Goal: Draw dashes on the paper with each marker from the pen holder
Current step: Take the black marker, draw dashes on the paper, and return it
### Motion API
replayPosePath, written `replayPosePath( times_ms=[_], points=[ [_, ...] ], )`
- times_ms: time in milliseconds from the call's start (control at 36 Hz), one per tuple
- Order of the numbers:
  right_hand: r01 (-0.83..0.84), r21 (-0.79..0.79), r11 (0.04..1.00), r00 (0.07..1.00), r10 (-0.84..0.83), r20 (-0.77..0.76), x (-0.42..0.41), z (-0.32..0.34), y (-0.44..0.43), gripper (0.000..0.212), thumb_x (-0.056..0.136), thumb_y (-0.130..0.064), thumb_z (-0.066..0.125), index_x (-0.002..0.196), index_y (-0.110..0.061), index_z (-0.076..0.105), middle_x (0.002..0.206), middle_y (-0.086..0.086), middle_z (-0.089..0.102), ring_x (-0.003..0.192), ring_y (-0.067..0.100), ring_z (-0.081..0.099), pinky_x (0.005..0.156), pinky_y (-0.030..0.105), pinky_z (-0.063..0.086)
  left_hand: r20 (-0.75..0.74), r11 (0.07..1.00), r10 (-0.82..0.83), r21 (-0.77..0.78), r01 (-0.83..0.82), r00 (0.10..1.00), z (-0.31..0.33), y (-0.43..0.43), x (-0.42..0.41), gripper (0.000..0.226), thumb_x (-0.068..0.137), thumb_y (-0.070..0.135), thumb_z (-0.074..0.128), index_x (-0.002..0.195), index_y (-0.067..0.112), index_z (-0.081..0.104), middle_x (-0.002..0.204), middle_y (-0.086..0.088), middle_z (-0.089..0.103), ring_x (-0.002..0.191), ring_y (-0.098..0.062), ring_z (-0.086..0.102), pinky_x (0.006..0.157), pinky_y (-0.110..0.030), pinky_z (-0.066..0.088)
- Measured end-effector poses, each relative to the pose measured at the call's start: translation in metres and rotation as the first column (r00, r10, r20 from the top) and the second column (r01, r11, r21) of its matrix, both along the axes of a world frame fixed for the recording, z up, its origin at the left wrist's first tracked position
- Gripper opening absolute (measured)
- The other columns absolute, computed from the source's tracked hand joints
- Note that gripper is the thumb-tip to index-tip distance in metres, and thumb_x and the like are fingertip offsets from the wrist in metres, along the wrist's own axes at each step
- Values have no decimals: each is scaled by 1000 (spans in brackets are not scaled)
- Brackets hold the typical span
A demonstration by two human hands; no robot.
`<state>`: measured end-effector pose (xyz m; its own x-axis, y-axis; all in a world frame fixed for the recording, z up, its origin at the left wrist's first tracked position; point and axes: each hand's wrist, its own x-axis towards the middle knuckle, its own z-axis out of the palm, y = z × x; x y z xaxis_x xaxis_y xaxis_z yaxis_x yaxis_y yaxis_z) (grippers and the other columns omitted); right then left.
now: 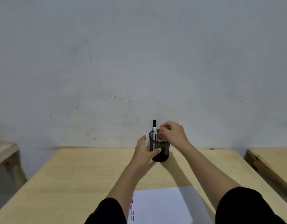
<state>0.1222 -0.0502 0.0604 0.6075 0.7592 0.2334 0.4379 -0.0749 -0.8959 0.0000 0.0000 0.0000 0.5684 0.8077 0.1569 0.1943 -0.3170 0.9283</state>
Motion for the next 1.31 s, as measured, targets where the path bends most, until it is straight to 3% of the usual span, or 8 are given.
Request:
replayPosePath(
  times_ms=[56, 194, 444, 639, 806, 1056, 1194, 1306],
  points=[
    [26, -46, 999, 999, -25, 29, 5, -1, 12, 17, 85, -8, 53, 93, -10, 68, 97, 11, 69, 90, 25, 67, 70, 23, 51, 86, 999, -12, -42, 16, 996, -2, 3, 9, 64, 79, 6, 72, 132, 16, 38, 126, 6, 36, 104, 1, 48, 65, 5, 40],
    [61, -131, 989, 994, -48, 103, 15, -9, 36, 23, 83, -5, 56, 102, -7, 68, 109, 13, 68, 99, 23, 64, 80, 21, 43, 164, 1000, 0, -17, 3, 987, -16, 11, 27, 56, 65, 11, 82, 91, 46, 47, 108, 14, 52, 91, 9, 57, 66, -4, 44],
    [26, -154, 988, 988, -2, 154, 14, -13, 47, 17, 67, -12, 80, 77, -9, 67, 88, 13, 68, 77, 23, 66, 54, 16, 43, 160, 999, 44, 8, -46, 986, -34, 22, 32, 68, 57, 32, 85, 116, 29, 53, 119, 7, 57, 109, -6, 58, 92, -32, 52],
    [36, -149, 988, 984, -9, 180, 14, -16, 49, 15, 66, -9, 79, 73, -11, 67, 80, 11, 68, 78, 25, 67, 67, 26, 51, 163, 1000, 13, 14, -15, 987, -34, 23, 31, 68, 62, 29, 84, 121, 27, 51, 121, 8, 53, 111, -4, 56, 91, -25, 49],
    [9, -36, 999, 997, -6, 78, 12, -10, 35, 14, 70, -7, 76, 75, -13, 65, 66, 0, 63, 59, 6, 58, 47, 3, 41, 138, 999, 21, 36, -26, 990, -34, 21, 30, 68, 63, 32, 84, 122, 31, 50, 119, 10, 51, 111, -1, 52, 91, -23, 47],
    [17, 264, 964, 997, -35, 65, 0, 18, 1, 15, 74, -5, 72, 85, -12, 64, 73, -7, 62, 68, 2, 61, 69, 12, 51, 68, 999, 38, -25, -37, 997, -24, 12, 28, 60, 56, 38, 81, 108, 28, 55, 114, 3, 60, 106, -12, 59, 92, -38, 52],
    [-50, 394, 918, 981, -28, 190, -15, 40, -29, 14, 79, -4, 66, 91, -11, 65, 84, -3, 66, 79, 0, 62, 67, 9, 50, 66, 996, -37, -83, 42, 997, -6, -2, 14, 41, 75, 3, 73, 94, 31, 50, 98, 14, 60, 96, -10, 60, 69, -7, 47],
    [-81, 431, 899, 960, -47, 277, -25, 47, -53, 15, 80, -6, 65, 93, -15, 64, 88, -3, 66, 82, 3, 62, 72, 18, 53, 43, 997, -62, -54, 64, 997, 7, -15, -5, 48, 82, 6, 68, 122, 16, 42, 105, 18, 47, 96, 0, 49, 74, -2, 42]
  ],
)
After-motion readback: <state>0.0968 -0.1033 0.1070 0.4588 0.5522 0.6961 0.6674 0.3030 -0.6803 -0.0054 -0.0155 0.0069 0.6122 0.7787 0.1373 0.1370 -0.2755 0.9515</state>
